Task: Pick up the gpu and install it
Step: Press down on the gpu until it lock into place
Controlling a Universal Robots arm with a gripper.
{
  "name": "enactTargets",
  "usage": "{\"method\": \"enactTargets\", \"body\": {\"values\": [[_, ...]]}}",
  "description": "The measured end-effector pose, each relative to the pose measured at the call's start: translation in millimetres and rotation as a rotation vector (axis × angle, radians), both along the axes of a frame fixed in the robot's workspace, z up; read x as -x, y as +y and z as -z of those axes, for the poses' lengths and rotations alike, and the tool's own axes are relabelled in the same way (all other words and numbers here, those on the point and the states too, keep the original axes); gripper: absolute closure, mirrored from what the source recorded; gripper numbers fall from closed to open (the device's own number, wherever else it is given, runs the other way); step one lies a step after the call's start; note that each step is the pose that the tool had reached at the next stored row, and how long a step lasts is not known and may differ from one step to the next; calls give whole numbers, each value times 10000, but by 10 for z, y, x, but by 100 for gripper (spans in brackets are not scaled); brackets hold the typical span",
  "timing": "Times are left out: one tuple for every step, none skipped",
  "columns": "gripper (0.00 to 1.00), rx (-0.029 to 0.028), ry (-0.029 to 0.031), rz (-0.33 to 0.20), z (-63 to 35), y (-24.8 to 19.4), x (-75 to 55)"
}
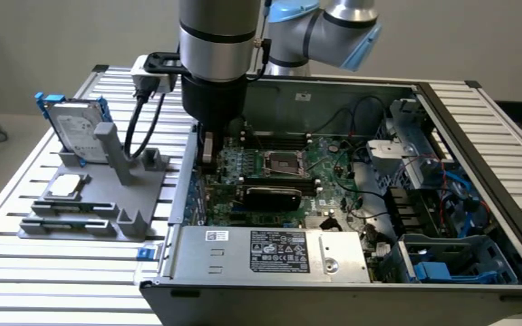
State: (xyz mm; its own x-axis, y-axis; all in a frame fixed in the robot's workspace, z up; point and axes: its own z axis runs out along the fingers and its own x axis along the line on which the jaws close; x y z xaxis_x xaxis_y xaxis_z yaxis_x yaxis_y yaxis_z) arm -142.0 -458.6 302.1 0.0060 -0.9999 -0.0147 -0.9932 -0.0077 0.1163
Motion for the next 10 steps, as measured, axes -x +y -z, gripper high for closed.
{"method": "enactTargets", "body": {"values": [[89,2,3,-1,0,0,0],[89,3,3,-1,1,2,0],[89,4,4,-1,2,2,0],[89,8,4,0,3,3,0],[89,11,5,0,5,3,0],[89,14,4,-1,8,3,0],[89,17,4,0,11,3,1],[89,19,3,0,16,3,1],[89,24,3,-1,19,3,1],[89,29,3,-1,22,3,1]]}}
